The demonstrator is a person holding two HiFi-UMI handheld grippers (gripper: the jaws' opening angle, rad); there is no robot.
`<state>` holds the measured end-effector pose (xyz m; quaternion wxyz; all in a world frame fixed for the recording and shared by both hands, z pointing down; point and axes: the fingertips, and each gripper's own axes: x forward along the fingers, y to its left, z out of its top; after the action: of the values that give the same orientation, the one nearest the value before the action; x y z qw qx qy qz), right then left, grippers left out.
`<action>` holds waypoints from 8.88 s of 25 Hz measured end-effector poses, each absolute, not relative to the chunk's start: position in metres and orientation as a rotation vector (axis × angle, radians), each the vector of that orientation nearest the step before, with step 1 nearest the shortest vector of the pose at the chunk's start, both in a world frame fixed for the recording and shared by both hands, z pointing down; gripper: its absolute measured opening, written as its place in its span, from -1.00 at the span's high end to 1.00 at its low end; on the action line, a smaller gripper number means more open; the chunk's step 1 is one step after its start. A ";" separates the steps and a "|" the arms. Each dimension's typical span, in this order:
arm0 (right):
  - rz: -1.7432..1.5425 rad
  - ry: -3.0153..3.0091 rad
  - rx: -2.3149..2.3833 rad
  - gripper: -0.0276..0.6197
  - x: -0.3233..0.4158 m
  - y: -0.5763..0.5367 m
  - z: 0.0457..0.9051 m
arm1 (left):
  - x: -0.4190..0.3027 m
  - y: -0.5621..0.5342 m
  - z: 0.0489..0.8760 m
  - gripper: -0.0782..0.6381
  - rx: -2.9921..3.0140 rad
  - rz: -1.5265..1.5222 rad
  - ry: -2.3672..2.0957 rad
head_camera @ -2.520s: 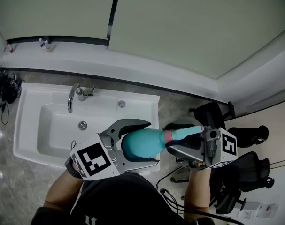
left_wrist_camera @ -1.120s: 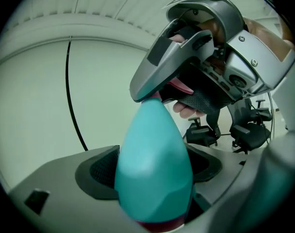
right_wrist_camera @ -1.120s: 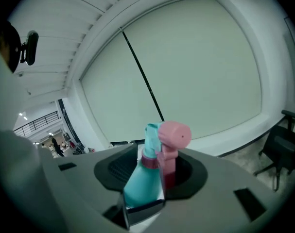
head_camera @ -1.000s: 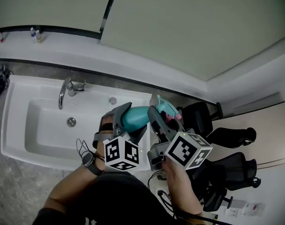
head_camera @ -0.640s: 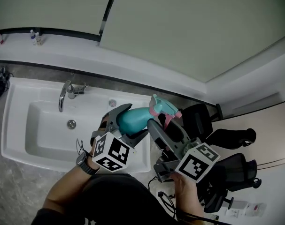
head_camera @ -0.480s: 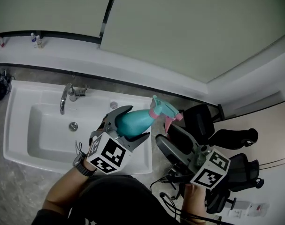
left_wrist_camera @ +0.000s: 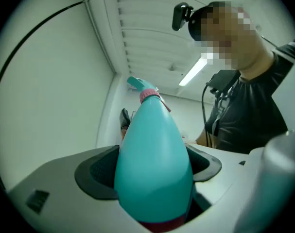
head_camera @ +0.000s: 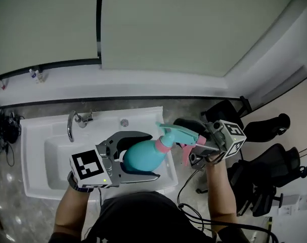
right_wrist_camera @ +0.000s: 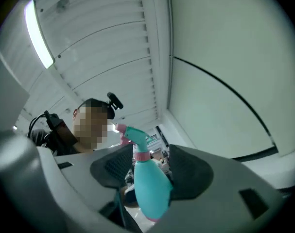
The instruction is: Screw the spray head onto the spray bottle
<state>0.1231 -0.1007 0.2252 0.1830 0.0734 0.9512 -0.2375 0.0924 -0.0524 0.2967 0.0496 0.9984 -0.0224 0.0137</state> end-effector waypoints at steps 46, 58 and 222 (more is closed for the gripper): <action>-1.024 2.831 -1.027 0.45 0.077 -0.153 0.303 | 0.075 -0.125 0.379 -0.34 2.903 0.671 -1.188; -0.893 2.840 -0.826 0.45 0.067 -0.142 0.266 | 0.080 -0.119 0.355 -0.34 3.018 0.286 -0.823; -0.404 3.047 0.474 0.43 0.050 -0.042 0.184 | 0.094 -0.012 0.263 -0.34 2.812 -0.171 0.449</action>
<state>0.0503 -0.0419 0.1839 0.0160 0.1524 0.9796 -0.1300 0.0938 -0.0122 0.2632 0.1441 0.9754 0.1558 -0.0592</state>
